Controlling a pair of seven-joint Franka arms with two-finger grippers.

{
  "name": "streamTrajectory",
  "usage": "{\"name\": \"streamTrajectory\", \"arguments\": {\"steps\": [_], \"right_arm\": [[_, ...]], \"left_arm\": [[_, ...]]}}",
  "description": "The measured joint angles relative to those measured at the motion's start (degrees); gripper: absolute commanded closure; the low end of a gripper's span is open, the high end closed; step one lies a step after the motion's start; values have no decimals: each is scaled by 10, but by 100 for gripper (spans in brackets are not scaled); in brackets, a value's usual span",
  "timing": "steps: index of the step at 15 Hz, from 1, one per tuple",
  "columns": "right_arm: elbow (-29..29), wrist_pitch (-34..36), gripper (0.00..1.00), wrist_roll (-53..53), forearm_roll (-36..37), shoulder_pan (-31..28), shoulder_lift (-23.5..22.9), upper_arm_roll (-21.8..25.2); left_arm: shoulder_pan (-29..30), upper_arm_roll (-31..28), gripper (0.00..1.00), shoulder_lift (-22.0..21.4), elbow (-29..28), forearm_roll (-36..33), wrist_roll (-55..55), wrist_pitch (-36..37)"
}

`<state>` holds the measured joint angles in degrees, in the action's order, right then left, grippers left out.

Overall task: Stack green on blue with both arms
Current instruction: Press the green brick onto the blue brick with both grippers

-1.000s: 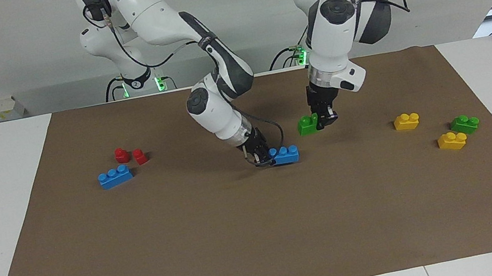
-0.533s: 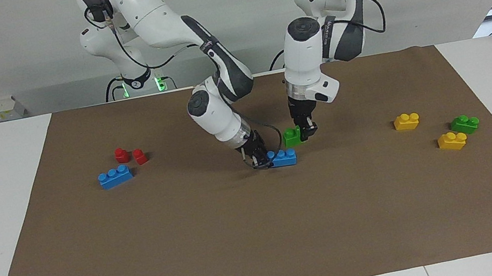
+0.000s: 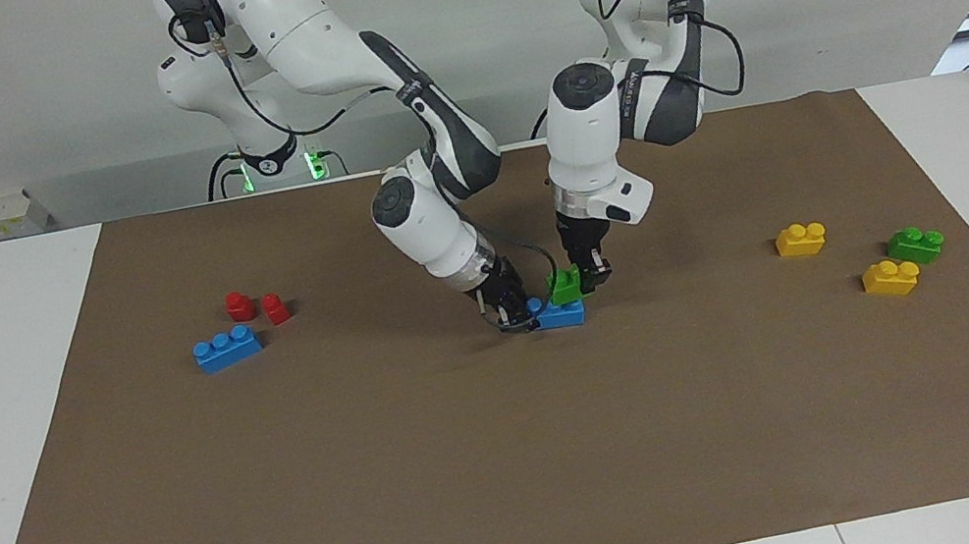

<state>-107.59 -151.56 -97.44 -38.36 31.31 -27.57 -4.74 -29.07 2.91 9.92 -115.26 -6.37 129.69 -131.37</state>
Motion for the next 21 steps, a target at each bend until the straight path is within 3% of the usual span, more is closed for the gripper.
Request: {"name": "streamTrajectory", "arguments": {"steps": [14,15,19,21], "right_arm": [[-1,-1,100,0,-10,0,0,1],[-1,-1,100,0,-10,0,0,1],[-1,-1,99,0,-13,0,0,1],[-1,-1,24,0,-14,0,0,1]], "left_arm": [[-15,0,98,36,1,-42,3,-26],[-15,0,1,36,2,-43,-5,-26],[-13,-4,0,38,2,-43,-71,-26],[-4,-10,0,29,8,-43,-112,-18]]}}
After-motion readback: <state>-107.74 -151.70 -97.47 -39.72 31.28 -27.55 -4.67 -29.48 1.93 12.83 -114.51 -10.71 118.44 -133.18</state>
